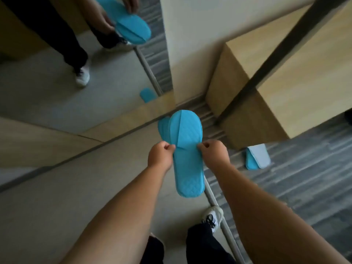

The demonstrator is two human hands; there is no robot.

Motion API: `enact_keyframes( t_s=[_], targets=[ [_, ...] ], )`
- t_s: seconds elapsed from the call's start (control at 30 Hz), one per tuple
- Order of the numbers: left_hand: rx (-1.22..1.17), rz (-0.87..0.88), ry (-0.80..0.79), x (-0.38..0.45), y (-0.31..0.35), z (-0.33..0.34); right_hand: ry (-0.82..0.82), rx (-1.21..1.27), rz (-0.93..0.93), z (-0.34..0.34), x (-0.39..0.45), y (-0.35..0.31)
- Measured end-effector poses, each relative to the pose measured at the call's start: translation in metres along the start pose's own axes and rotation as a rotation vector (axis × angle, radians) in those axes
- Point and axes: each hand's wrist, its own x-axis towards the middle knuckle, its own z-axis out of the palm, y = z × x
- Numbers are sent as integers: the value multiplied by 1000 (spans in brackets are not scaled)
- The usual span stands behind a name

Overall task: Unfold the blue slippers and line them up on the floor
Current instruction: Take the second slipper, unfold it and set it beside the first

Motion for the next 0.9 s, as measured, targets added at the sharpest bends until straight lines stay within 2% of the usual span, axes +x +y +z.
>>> enact_keyframes(
  t_s=[0.2, 0.37, 0.57, 0.9],
  targets=[
    [-99, -72, 123, 29, -116, -79, -79, -168, -120, 132, -14, -51],
    [-150, -109, 194, 56, -198, -105, -128, -220, -178, 224, -4, -58],
    [-210, -178, 232, 107, -258, -74, -174, -356, -216, 289, 55, -37],
    [-262, -183, 271, 264, -339, 32, -131, -415, -301, 393, 226, 32]
  ],
)
